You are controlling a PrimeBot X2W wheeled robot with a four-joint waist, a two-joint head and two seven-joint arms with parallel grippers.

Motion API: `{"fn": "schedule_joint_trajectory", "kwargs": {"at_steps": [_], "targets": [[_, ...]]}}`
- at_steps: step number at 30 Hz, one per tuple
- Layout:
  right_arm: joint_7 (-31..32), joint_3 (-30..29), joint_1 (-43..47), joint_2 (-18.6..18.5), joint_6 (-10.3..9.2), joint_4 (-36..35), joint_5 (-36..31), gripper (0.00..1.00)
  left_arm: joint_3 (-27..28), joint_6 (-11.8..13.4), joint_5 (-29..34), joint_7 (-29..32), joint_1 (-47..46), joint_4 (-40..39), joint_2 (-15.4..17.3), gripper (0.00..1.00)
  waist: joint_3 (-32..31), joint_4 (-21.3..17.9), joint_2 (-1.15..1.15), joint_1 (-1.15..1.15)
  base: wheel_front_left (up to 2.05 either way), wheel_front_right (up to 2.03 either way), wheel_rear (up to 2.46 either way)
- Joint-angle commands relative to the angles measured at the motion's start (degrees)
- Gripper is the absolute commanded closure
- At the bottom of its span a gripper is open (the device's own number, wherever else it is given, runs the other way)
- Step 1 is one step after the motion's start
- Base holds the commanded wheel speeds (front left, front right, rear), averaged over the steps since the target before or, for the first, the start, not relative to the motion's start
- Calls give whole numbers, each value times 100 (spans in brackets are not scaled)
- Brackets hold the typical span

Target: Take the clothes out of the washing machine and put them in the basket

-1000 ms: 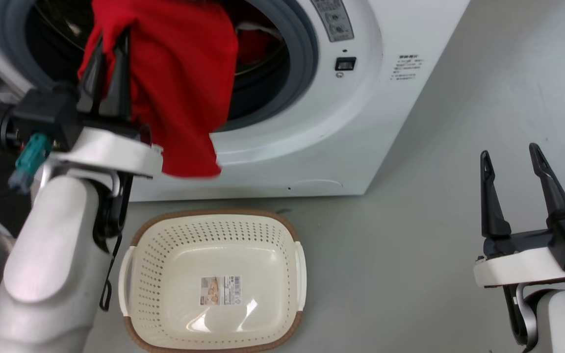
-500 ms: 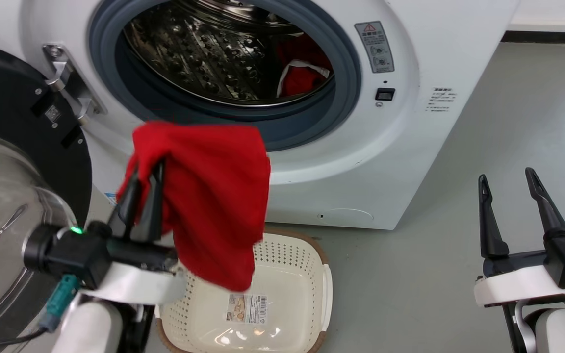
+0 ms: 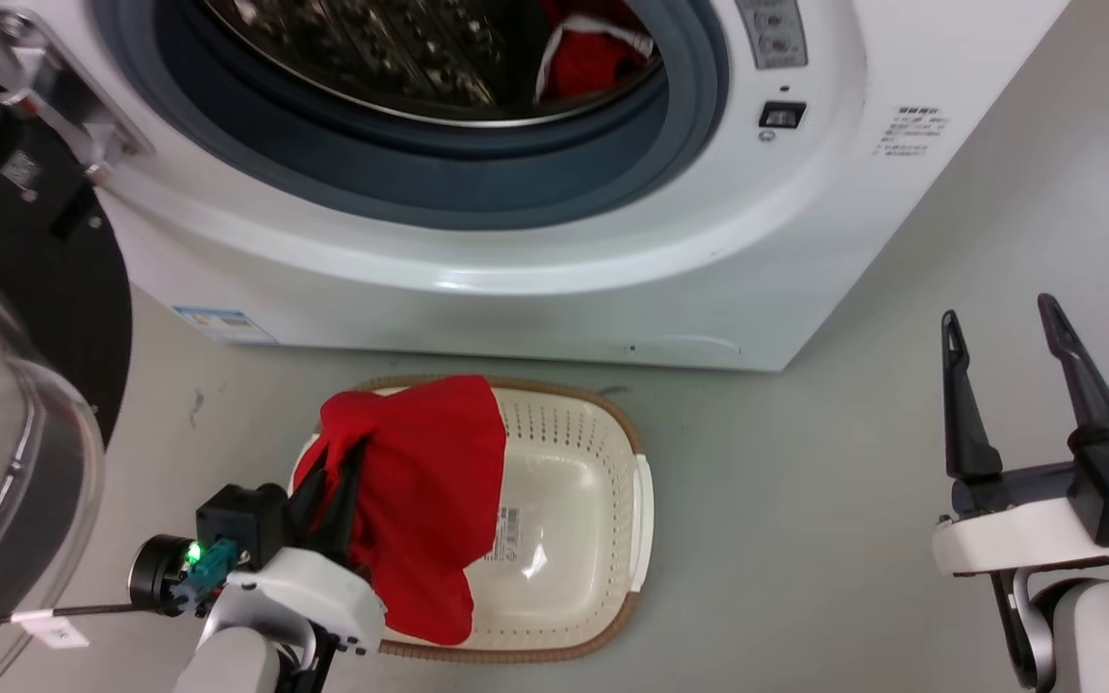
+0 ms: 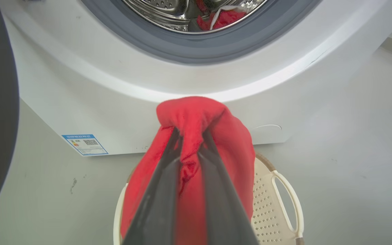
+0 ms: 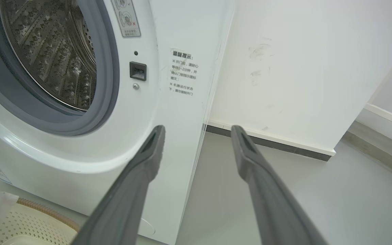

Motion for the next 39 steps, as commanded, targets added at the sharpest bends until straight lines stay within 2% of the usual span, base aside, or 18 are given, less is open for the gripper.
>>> {"fn": "schedule_joint_trajectory", "kwargs": {"at_steps": [1,9,19,24,31,39], "targets": [[-14,-12,-104,-4,-6,-41,-34,0,32,-67,9,-15,-201,221,-75,100,440,-118,0,0,0,0,0],[-14,-11,-353,-3,-6,-275,-268,0,-120,-158,665,-15,-1166,1569,-93,100,1509,-310,0,0,0,0,0],[-14,65,-598,-3,-6,-677,-266,0,-85,-216,929,-15,-2463,2839,-147,100,2806,-467,0,0,0,0,0],[-14,162,-589,-4,-6,-816,-334,0,-160,-223,985,-15,-2930,3474,-150,100,3170,-542,0,0,0,0,0],[-14,63,-486,-2,-6,-1089,-242,0,-135,-228,1017,-15,-3380,3767,-312,100,3597,-484,0,0,0,0,0],[-14,95,-440,-3,-6,-1108,-246,0,-81,-247,902,-15,-3610,4144,-454,100,3672,-453,0,0,0,0,0]]}}
